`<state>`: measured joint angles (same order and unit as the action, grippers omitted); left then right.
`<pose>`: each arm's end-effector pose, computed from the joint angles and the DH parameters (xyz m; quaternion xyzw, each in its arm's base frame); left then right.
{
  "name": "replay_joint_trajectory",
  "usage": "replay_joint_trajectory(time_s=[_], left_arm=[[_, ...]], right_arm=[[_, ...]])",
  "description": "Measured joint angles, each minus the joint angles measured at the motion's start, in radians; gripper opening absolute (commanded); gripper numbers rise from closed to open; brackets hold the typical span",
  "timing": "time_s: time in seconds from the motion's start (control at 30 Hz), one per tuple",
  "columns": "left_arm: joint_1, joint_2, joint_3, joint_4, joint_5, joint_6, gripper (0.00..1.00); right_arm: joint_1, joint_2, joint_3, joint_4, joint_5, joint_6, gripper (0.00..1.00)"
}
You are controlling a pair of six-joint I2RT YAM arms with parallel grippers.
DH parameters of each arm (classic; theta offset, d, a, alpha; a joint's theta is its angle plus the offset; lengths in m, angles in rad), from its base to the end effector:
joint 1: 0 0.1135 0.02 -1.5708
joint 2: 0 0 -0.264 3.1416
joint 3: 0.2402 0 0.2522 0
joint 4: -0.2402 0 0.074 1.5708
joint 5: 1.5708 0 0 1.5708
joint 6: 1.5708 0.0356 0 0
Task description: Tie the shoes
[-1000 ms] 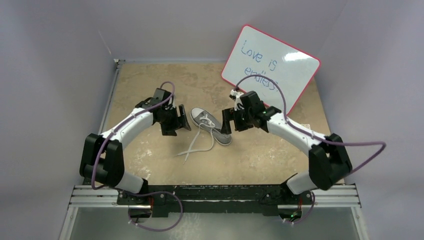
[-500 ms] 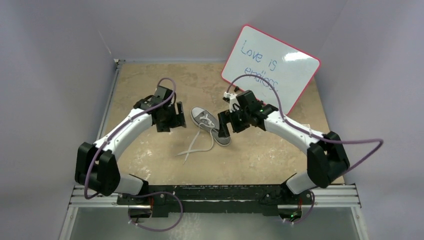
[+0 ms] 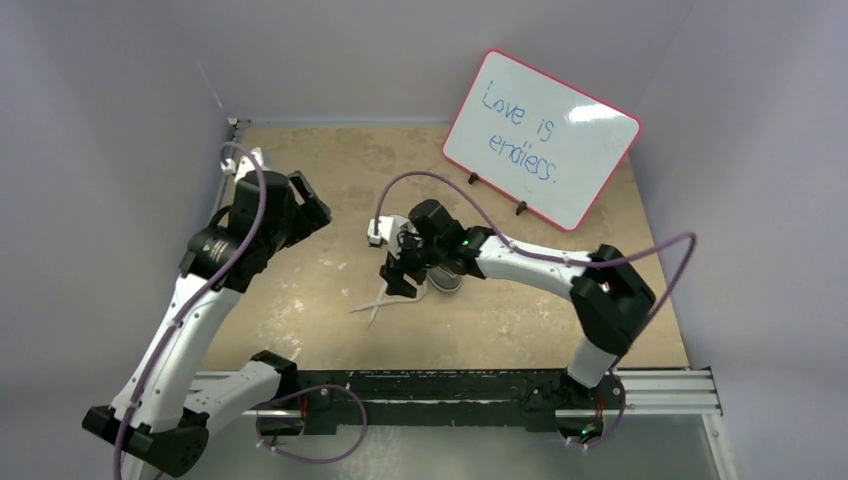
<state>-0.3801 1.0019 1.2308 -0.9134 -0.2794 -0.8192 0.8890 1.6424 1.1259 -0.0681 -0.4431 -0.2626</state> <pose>0.1769 -0.0601 0.3815 -0.2531 0.8601 -0.1358 0.4215 0.2214 0.2969 0.2494 -0.5552 0.6641 0.3264 0.3797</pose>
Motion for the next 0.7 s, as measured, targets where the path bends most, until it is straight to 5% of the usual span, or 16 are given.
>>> replay_joint_trajectory(time_s=[0.47, 0.53, 0.63, 0.7], left_arm=[[0.0, -0.094, 0.074, -0.151, -0.046, -0.009, 0.74], [0.0, -0.095, 0.077, -0.166, -0.046, -0.009, 0.74], [0.0, -0.092, 0.087, -0.179, -0.046, -0.008, 0.75], [0.0, -0.091, 0.097, -0.181, -0.046, -0.008, 0.76]], right_arm=[[0.063, 0.314, 0.072, 0.052, 0.012, -0.171, 0.56], [0.088, 0.319, 0.071, 0.076, 0.045, -0.182, 0.42], [0.122, 0.328, 0.073, 0.11, 0.088, -0.185, 0.09], [0.139, 0.334, 0.092, 0.098, 0.112, -0.172, 0.0]])
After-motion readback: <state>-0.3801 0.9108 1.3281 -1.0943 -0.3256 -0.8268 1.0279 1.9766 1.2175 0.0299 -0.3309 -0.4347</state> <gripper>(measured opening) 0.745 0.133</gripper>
